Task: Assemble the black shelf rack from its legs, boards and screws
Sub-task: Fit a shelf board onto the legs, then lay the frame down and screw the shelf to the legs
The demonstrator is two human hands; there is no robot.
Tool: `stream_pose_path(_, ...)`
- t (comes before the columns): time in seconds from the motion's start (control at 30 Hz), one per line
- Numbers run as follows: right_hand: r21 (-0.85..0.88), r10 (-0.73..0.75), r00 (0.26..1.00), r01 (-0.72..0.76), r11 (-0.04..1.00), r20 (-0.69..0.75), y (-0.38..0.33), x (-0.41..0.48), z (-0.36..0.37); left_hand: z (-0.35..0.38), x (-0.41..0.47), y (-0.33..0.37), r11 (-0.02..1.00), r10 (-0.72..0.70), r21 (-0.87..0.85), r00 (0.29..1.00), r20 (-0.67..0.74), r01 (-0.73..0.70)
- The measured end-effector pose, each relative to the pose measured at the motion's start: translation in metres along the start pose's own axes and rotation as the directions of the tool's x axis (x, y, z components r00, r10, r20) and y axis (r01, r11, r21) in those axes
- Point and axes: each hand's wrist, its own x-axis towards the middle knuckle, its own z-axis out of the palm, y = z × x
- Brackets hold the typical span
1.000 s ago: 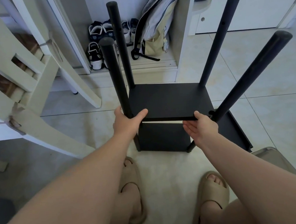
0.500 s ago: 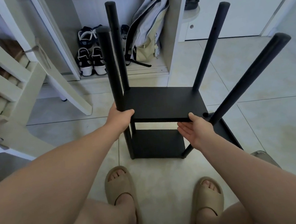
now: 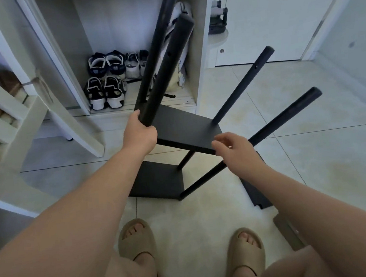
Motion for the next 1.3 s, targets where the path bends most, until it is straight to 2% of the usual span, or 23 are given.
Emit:
stream_pose_path(0.07,-0.077,-0.219,0.975,0.215,0.974,-0.046,-0.008,-0.014,-0.017,0.009,-0.004,0.010,0.999,0.020,0.051,1.000,0.000,-0.020)
stream_pose_path(0.13,-0.159,-0.420,0.902,0.402,0.902,-0.100,-0.009,-0.029,-0.033,0.017,-0.006,0.020,0.993,0.038,0.110,0.999,0.006,-0.038)
stream_pose_path(0.23,-0.350,-0.692,0.697,0.611,0.710,-0.188,-0.007,-0.047,-0.050,0.030,-0.008,0.030,0.972,0.077,0.221,0.997,-0.003,-0.074)
stream_pose_path(0.33,-0.494,-0.835,0.502,0.680,0.542,-0.224,-0.004,-0.051,-0.058,0.044,-0.009,0.035,0.936,0.102,0.340,0.995,-0.024,-0.087)
stream_pose_path(0.37,-0.534,-0.850,0.469,0.667,0.520,-0.240,-0.003,-0.051,-0.059,0.050,-0.009,0.034,0.920,0.112,0.381,0.993,-0.032,-0.092)
stream_pose_path(0.43,-0.605,-0.852,0.448,0.609,0.513,-0.270,0.000,-0.049,-0.058,0.060,-0.009,0.031,0.883,0.131,0.456,0.991,-0.020,-0.108)
stream_pose_path(0.5,-0.675,-0.839,0.476,0.531,0.512,-0.262,0.004,-0.044,-0.056,0.068,-0.011,0.026,0.833,0.144,0.537,0.989,0.017,-0.131)
stream_pose_path(0.57,-0.741,-0.802,0.550,0.432,0.513,-0.234,0.009,-0.035,-0.052,0.076,-0.014,0.020,0.779,0.156,0.607,0.986,0.052,-0.155)
stream_pose_path(0.63,-0.792,-0.728,0.658,0.333,0.512,-0.194,0.017,-0.024,-0.049,0.083,-0.017,0.013,0.732,0.166,0.657,0.983,0.082,-0.179)
stream_pose_path(0.73,-0.818,-0.519,0.851,0.242,0.522,-0.080,0.030,-0.009,-0.044,0.093,-0.020,0.002,0.680,0.187,0.699,0.974,0.126,-0.220)
stream_pose_path(0.8,-0.836,-0.416,0.909,0.213,0.507,-0.020,0.039,0.003,-0.041,0.099,-0.021,-0.004,0.660,0.191,0.715,0.972,0.137,-0.231)
stream_pose_path(0.93,-0.849,-0.336,0.937,0.256,0.462,0.100,0.052,0.028,-0.034,0.110,-0.020,-0.017,0.641,0.179,0.732,0.972,0.151,-0.231)
stream_pose_path(1.0,-0.822,-0.307,0.938,0.299,0.484,0.161,0.062,0.039,-0.034,0.113,-0.015,-0.022,0.642,0.169,0.729,0.971,0.168,-0.238)
stream_pose_path(1.07,-0.792,-0.285,0.938,0.323,0.519,0.195,0.076,0.048,-0.035,0.114,-0.006,-0.027,0.664,0.106,0.704,0.964,0.245,-0.252)
stream_pose_path(1.13,-0.773,-0.267,0.940,0.329,0.543,0.212,0.089,0.056,-0.037,0.111,0.004,-0.028,0.741,-0.026,0.630,0.926,0.376,-0.235)
stream_pose_path(1.2,-0.763,-0.262,0.940,0.332,0.554,0.219,0.102,0.064,-0.037,0.108,0.013,-0.027,0.847,-0.127,0.507,0.869,0.479,-0.156)
stream_pose_path(1.3,-0.755,-0.245,0.940,0.338,0.562,0.239,0.116,0.076,-0.036,0.109,0.024,-0.026,0.912,-0.207,0.411,0.879,0.429,0.015)
